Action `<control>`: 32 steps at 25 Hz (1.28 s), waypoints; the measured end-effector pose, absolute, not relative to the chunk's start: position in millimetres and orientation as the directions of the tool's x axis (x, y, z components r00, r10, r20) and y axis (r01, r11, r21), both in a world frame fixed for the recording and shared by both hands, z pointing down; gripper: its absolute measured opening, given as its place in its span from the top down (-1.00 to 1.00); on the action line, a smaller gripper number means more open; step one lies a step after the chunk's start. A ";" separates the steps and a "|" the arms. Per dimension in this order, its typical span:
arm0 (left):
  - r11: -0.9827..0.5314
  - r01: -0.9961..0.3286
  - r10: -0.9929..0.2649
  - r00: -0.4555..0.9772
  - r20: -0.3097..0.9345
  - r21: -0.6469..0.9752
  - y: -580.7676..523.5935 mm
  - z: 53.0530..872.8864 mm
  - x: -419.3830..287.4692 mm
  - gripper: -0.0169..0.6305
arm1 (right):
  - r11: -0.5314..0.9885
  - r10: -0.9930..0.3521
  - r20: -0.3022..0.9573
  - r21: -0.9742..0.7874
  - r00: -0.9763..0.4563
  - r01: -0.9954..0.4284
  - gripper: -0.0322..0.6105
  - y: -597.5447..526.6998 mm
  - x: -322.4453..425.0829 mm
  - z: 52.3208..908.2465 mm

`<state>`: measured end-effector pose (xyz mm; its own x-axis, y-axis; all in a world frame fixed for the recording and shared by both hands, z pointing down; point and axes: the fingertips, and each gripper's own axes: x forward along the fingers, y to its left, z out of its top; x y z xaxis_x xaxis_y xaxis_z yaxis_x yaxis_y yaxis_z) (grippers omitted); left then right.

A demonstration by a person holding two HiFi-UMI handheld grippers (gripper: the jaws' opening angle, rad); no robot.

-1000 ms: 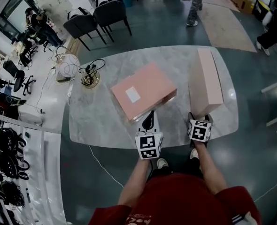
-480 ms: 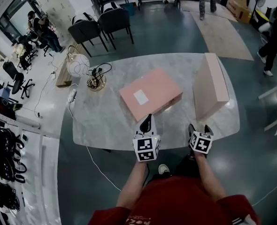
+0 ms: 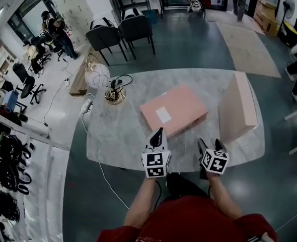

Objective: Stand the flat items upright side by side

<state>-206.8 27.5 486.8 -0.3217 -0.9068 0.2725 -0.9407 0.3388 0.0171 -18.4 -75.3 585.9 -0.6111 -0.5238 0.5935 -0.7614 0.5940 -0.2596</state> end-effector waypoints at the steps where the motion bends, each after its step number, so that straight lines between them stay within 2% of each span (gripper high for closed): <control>1: 0.342 -0.940 -0.906 -0.326 0.270 0.012 25.6 485.2 -215.0 0.93 | 0.599 -0.524 0.584 -0.263 -0.619 -0.756 -0.18 -80.2 -28.3 583.1; 7: 0.313 -0.949 -0.909 -0.310 0.278 -0.035 4.5 480.3 -268.4 0.93 | 0.590 -0.538 0.536 -0.313 -0.651 -0.745 -0.18 -107.3 -87.2 571.0; 12: 0.239 -0.968 -0.910 -0.252 0.330 -0.080 -33.1 482.5 -303.9 0.93 | 0.559 -0.525 0.549 -0.354 -0.651 -0.750 -0.18 -127.2 -120.5 577.7; 20: 0.048 -0.990 -0.864 -0.107 0.492 -0.132 -85.3 519.2 -335.4 0.93 | 0.487 -0.473 0.601 -0.430 -0.644 -0.760 -0.18 -132.1 -151.5 602.5; 32: -0.228 -0.967 -0.734 0.097 0.672 -0.110 -127.8 597.8 -359.7 0.93 | 0.203 -0.359 0.628 -0.670 -0.691 -0.714 -0.18 -110.6 -172.2 647.9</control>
